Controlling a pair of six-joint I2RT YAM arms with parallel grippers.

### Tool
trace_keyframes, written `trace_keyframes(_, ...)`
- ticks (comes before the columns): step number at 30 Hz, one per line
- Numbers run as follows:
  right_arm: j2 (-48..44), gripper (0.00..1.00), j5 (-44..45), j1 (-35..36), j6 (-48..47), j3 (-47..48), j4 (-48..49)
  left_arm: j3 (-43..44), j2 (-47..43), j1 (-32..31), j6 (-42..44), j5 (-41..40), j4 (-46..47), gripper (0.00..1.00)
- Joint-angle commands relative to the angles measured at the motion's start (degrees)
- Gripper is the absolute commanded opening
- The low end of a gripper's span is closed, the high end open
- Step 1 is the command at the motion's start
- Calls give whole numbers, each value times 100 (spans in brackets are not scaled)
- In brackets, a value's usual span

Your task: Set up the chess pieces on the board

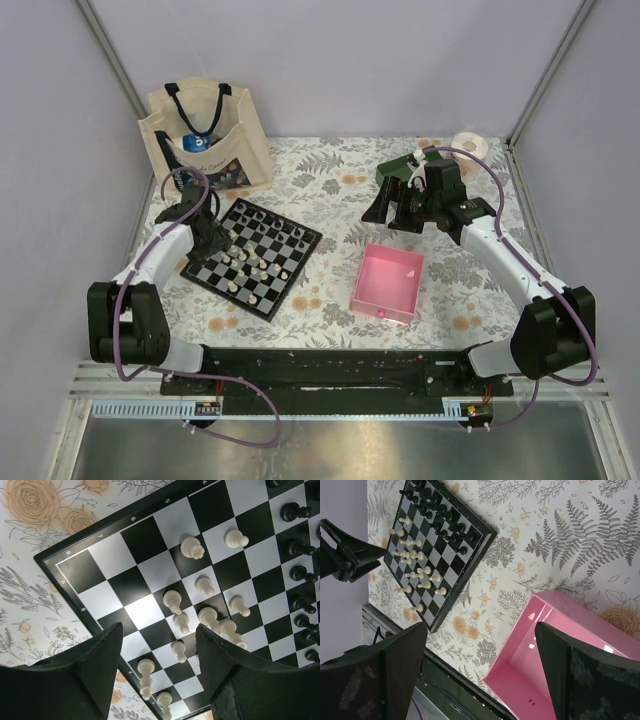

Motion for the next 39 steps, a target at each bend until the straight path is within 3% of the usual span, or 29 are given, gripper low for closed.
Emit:
trace_keyframes(1, -205, 98, -111, 35, -54, 174, -14, 274, 217, -96, -259, -226, 368, 64)
trace_keyframes(11, -187, 98, -67, 26, -98, 200, -49, 248, 507, -123, -312, -376, 482, 60)
trace_keyframes(14, -152, 99, -49, 18, -107, 209, -76, 292, 551, -123, -286, -341, 517, 55)
trace_keyframes(24, -196, 98, 21, -210, 148, 367, -76, 152, 200, -123, -101, -464, 658, 59)
trace_keyframes(26, -283, 98, 12, -272, -44, 551, -75, 82, 77, -114, -31, -464, 702, 66)
trace_keyframes(28, -467, 98, 449, -290, -46, 771, -23, -6, -54, -123, -4, -455, 807, 79)
trace_keyframes(29, -547, 98, 687, -290, 59, 815, 160, -76, -133, -123, 4, -420, 877, 81)
trace_keyframes(32, -697, 99, 698, -316, 164, 868, 373, -252, -423, -123, 83, -350, 1123, 99)
trace_keyframes(35, -645, 99, 41, -439, 315, 833, 863, -340, -573, -123, 188, -271, 1290, 99)
trace_keyframes(39, -303, 99, -58, -466, 368, 1253, 865, -393, -644, -123, 216, -95, 1431, 99)
